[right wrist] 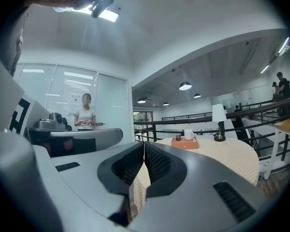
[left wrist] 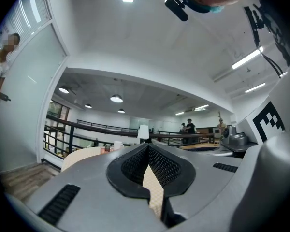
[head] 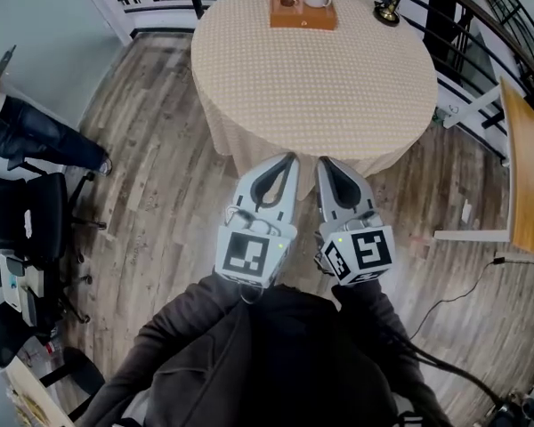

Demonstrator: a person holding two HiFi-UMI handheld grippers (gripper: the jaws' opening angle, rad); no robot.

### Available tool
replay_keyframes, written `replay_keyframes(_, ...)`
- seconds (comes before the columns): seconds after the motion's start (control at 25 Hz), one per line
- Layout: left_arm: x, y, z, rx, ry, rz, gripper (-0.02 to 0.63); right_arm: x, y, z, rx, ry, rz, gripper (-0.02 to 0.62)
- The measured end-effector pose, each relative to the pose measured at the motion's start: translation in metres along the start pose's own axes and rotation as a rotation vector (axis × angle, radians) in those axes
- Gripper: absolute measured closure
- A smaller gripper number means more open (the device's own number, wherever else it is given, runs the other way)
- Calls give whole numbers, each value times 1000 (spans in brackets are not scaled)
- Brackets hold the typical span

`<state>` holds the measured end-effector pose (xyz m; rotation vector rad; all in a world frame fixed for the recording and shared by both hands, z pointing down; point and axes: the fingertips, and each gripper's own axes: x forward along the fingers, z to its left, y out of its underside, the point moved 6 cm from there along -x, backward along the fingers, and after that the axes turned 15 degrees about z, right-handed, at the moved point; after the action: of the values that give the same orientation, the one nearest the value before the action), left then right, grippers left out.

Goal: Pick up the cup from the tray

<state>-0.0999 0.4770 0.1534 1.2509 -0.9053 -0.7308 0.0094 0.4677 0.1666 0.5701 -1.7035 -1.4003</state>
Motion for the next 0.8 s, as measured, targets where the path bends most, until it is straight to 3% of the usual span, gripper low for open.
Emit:
replay_keyframes(0.2, 18, -17, 24, 16, 56, -39, 603, 30, -31, -1, -27, 34, -28, 588)
replay_keyframes(0.36, 26, -14, 37, -2, 86, -9, 603, 41, -35, -5, -23, 68, -16, 588)
replay_keyframes(0.6, 36, -8, 50, -49, 73, 0, 603, 55, -34, -10, -34, 69, 2, 588)
replay_keyframes(0.8, 56, -9, 54, -23, 54, 17, 603, 66, -36, -30, -24, 72, -23, 588)
